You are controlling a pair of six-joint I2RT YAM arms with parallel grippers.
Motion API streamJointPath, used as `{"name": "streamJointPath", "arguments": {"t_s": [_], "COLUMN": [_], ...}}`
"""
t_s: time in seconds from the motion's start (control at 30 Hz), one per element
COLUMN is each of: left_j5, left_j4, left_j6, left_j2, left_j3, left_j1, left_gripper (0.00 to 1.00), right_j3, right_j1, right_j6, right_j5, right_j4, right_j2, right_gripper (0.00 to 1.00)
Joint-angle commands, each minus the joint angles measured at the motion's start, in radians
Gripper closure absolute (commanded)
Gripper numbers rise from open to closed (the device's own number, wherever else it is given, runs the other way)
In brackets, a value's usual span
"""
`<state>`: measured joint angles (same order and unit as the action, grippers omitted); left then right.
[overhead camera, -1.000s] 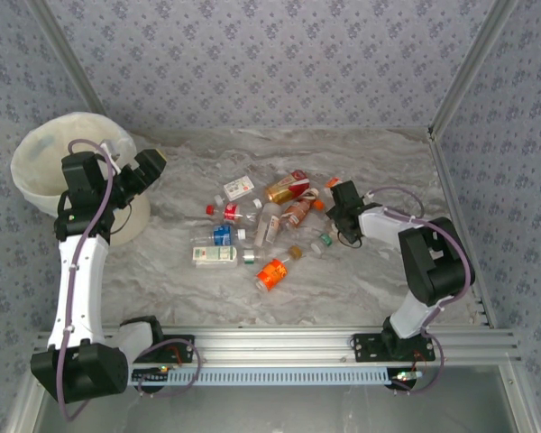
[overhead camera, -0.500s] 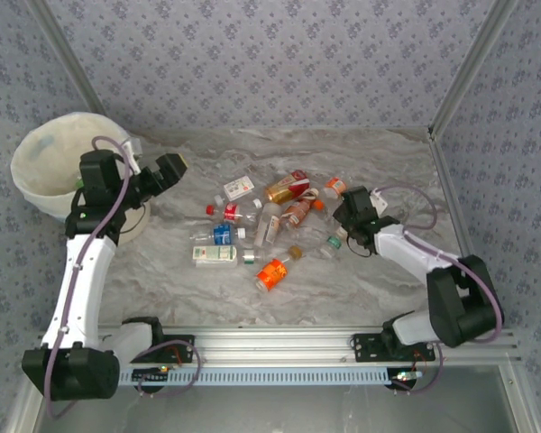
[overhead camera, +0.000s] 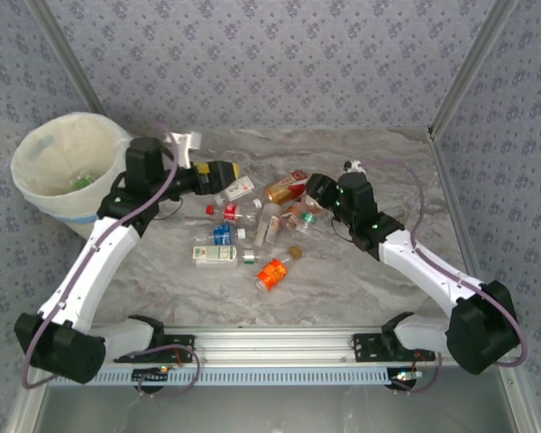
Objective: Put the plastic bottles in the bin
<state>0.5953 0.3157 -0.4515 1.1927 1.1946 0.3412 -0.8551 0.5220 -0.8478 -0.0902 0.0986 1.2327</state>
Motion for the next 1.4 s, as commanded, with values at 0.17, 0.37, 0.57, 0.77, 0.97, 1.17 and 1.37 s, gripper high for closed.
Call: {"name": "streamJointPath", "arguments": {"t_s": [0.17,0.37,0.57,0.77,0.97,1.17,1.37], "left_j5": [0.231,0.285,0.110,0.017,-0.020,0.012,-0.007], "left_j4": [-0.193,-0.278,-0.236,-0.253,-0.254,-0.264,-0.235], "left_j6": [0.079,0.097,0.125,0.132,0.137,0.137,0.147], "left_j2": [0.141,0.182,0.197,0.206,0.212,0.208,0.193], "left_j3": [0.026,0.014,-0.003,-0.005,-0.022,-0.029,-0.018], "left_j1": [0.140,0.210,0.232,0.255,0.256,0.256,0.255], "left_gripper": [0.02,0.07,0.13,0.16,0.37,0.67,0.92], "right_j3": [-0.177,-0.233,-0.271,-0.286,-0.298,-0.297,-0.321], "right_j1": [0.051,0.073,0.085,0.103,0.110,0.110,0.105], "right_j6": [0.030,-0.034,-0.083,-0.092,-0.086,-0.073,-0.013], "right_j5": [0.163,0.211,0.231,0.235,0.231,0.233,0.249], "right_j4": [0.180,0.245,0.257,0.276,0.275,0.248,0.131], "right_j2": [0.099,0.146,0.160,0.184,0.188,0.182,0.157], "right_gripper": [0.60,0.60,0.60,0.60,0.59,0.54,0.25]}}
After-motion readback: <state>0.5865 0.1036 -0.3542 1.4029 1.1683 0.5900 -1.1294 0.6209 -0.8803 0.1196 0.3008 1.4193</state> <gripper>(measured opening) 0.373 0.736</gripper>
